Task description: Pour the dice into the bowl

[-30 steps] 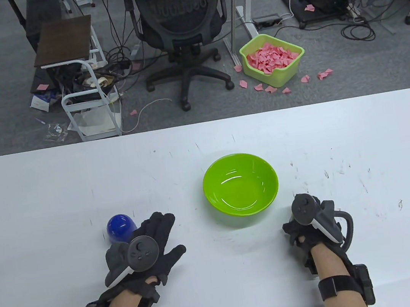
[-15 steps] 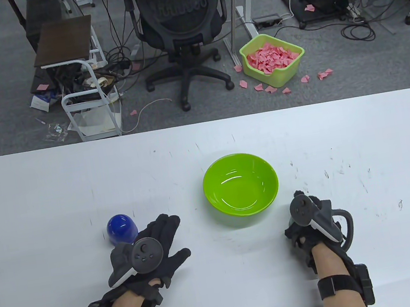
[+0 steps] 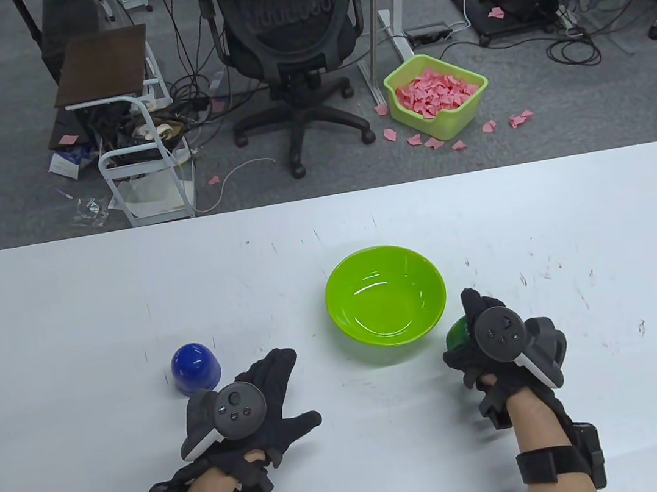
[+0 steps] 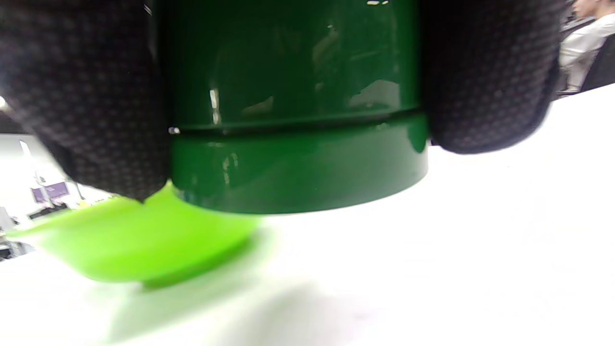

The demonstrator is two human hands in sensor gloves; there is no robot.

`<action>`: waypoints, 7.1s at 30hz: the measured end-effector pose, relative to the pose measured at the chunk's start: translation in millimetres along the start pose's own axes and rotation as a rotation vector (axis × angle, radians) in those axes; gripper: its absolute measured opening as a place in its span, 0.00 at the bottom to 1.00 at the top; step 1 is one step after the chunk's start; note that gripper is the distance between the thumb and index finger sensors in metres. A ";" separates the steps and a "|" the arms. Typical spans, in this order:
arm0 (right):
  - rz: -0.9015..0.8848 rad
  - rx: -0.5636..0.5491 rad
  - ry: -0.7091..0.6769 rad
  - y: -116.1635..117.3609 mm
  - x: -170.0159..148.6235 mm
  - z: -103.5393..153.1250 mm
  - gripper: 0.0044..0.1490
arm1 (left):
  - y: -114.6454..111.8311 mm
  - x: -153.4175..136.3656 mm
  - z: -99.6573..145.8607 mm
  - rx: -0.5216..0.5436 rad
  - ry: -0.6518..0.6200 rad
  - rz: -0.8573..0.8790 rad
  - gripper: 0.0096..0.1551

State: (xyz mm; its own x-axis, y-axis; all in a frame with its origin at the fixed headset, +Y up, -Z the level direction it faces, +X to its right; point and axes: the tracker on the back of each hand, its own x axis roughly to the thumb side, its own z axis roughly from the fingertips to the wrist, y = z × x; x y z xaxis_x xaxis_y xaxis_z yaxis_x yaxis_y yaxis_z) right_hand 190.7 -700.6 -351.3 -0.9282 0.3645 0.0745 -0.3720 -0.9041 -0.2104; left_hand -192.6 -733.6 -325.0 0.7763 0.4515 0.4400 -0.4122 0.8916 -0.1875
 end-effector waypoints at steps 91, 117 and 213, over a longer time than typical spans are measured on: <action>-0.053 0.029 0.057 6.6 -2.1 7.2 0.58 | -7.6 12.4 1.5 0.166 -0.124 0.149 0.69; 0.175 0.330 0.156 53.7 -11.5 -0.1 0.61 | -4.3 5.9 1.0 0.162 -0.092 0.150 0.69; -0.037 0.298 -0.425 52.9 91.0 30.8 0.54 | 5.6 -5.4 1.6 0.179 -0.056 0.125 0.65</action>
State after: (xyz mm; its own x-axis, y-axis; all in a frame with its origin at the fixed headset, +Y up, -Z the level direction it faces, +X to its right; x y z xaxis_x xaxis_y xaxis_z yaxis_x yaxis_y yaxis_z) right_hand 86.3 -722.1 -325.7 -0.8135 0.3304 0.4785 -0.3333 -0.9393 0.0820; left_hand -199.9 -731.1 -327.1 0.6879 0.5509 0.4726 -0.5857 0.8058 -0.0868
